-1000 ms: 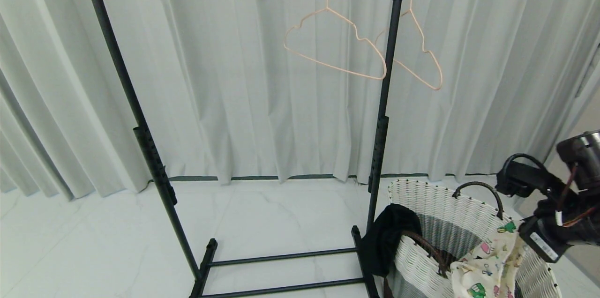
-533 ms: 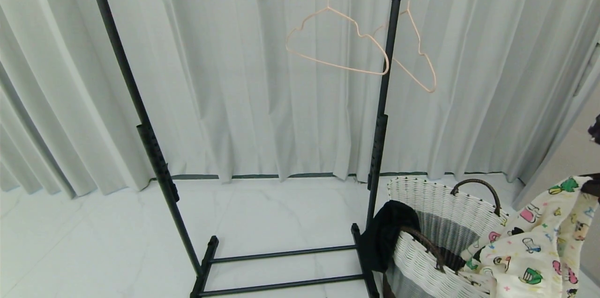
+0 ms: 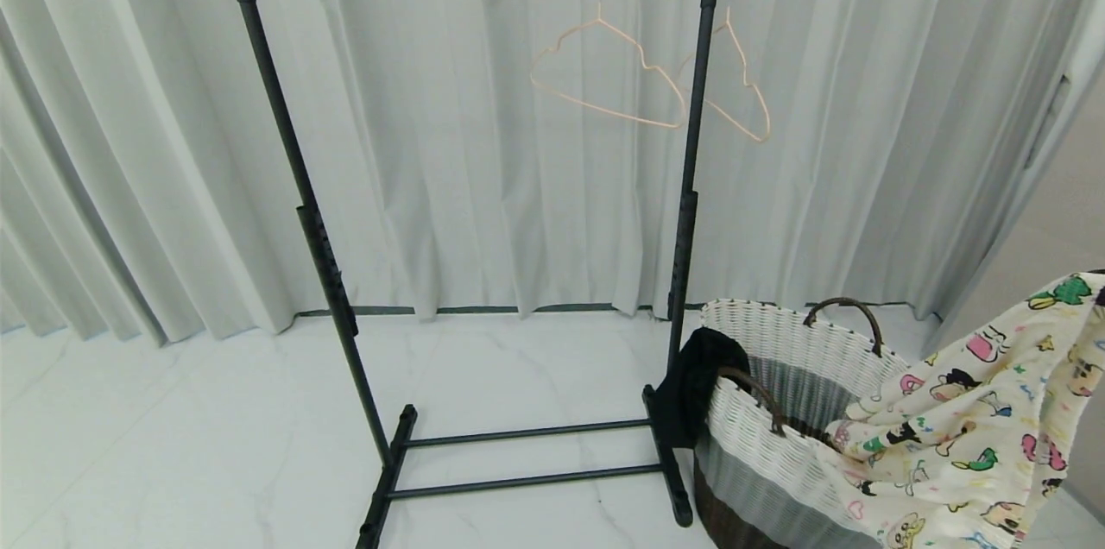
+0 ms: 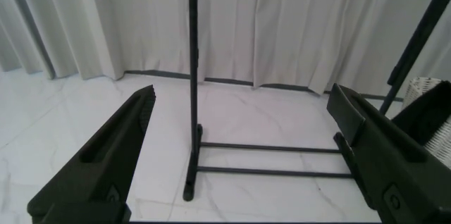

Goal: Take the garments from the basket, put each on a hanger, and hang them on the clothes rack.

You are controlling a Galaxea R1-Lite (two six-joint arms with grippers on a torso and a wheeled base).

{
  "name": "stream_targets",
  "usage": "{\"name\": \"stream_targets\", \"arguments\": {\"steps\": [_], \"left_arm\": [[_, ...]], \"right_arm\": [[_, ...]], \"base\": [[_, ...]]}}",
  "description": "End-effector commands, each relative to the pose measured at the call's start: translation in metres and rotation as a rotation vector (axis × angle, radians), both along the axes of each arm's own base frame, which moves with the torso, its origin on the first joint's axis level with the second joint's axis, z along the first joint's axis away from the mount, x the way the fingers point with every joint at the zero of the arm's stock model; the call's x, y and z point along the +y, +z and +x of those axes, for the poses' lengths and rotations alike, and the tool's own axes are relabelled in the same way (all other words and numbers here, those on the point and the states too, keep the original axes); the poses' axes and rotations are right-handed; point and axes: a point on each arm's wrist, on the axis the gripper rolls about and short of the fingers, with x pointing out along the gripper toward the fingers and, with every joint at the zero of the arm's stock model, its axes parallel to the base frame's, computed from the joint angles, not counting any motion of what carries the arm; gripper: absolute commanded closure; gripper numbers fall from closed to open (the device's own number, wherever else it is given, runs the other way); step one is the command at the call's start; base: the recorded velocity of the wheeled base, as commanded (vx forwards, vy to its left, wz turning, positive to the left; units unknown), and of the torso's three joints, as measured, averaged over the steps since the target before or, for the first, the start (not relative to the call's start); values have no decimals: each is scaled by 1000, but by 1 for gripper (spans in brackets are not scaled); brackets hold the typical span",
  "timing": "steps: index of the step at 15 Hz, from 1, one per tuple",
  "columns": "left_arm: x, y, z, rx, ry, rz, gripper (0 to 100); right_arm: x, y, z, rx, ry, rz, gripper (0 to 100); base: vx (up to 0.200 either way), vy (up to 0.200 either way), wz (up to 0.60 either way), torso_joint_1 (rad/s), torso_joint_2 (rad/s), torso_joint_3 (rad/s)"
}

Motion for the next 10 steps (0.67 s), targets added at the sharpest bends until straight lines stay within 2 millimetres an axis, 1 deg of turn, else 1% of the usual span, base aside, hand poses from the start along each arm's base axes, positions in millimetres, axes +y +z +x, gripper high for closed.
{"name": "stream_targets", "arguments": {"steps": [1,4,5,7,8,10], "left_arm": [[0,0,0,0,-2,13,0],[0,0,0,7,-18,47,0],[-1,0,1,20,-56,86,0],[-1,0,3,41,-74,89,0],[-1,0,5,85,-100,66,0],[0,0,7,108,-167,69,0]], "right_arm": [[7,-1,2,8,48,5,100],[35,0,11,45,201,126,100],[44,-3,17,58,229,130,100],[58,-11,32,87,259,122,100],[71,-17,44,96,279,120,100],[94,-25,64,77,323,127,100]], "base": [[0,0,0,0,0,0],[0,0,0,0,0,0],[0,0,0,0,0,0],[0,0,0,0,0,0],[0,0,0,0,0,0],[0,0,0,0,0,0]]}}
